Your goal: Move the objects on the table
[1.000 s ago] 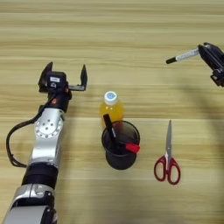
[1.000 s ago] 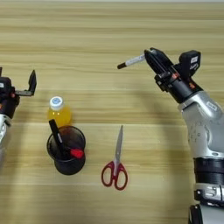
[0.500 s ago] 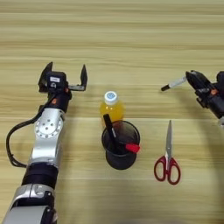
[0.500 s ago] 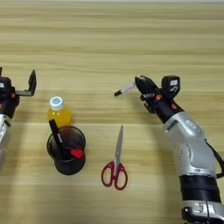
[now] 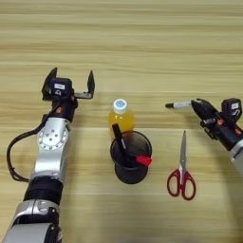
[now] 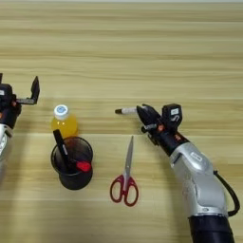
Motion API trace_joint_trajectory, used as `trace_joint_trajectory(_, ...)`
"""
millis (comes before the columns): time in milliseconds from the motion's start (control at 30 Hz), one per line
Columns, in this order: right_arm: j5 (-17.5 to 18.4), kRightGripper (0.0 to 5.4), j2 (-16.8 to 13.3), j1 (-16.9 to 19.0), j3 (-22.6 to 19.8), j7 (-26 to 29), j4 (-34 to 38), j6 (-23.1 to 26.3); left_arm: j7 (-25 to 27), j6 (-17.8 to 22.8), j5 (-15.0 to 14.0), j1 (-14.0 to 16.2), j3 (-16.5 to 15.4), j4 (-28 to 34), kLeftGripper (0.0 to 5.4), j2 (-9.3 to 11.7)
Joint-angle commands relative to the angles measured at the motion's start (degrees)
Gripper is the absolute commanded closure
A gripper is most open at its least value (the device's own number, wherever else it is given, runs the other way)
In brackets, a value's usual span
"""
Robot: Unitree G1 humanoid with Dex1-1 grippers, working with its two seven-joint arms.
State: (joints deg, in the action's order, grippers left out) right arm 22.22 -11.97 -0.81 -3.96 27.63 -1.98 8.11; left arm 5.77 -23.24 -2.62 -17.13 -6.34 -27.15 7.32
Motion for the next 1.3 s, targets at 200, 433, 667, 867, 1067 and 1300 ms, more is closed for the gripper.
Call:
trace_joint_trajectory(200,-4.54,4.66,2.06,6.77,1.81,-2.66,-2.79,-2.02,0.35,-0.73,-0.22,-1.16,-0.05,-1.25,0.0,0.22)
trace_joint_trajectory(433,-6.19,4.66,2.53,6.02,1.56,-3.66,-5.89,-3.51,0.5,-0.97,-0.28,-1.41,-0.14,-1.78,0.0,0.27)
trace_joint_trajectory(667,-7.01,4.28,2.54,5.69,1.75,-3.48,-7.35,-4.78,0.43,-1.11,-0.24,-1.27,-0.1,-1.62,0.0,0.17)
trace_joint_trajectory(867,-7.46,3.5,3.37,6.1,3.06,-0.68,-4.3,-12.13,0.46,-1.2,-0.24,-1.24,-0.04,-1.7,0.0,0.13)
trace_joint_trajectory(1067,-5.95,2.72,3.65,6.63,5.57,5.41,2.04,-20.9,0.49,-1.29,-0.24,-1.36,-0.03,-1.98,0.0,0.13)
trace_joint_trajectory(1300,-4.97,1.95,2.0,6.18,8.93,11.26,6.2,-24.64,0.42,-1.49,-0.16,-1.5,0.06,-2.34,0.0,0.02)
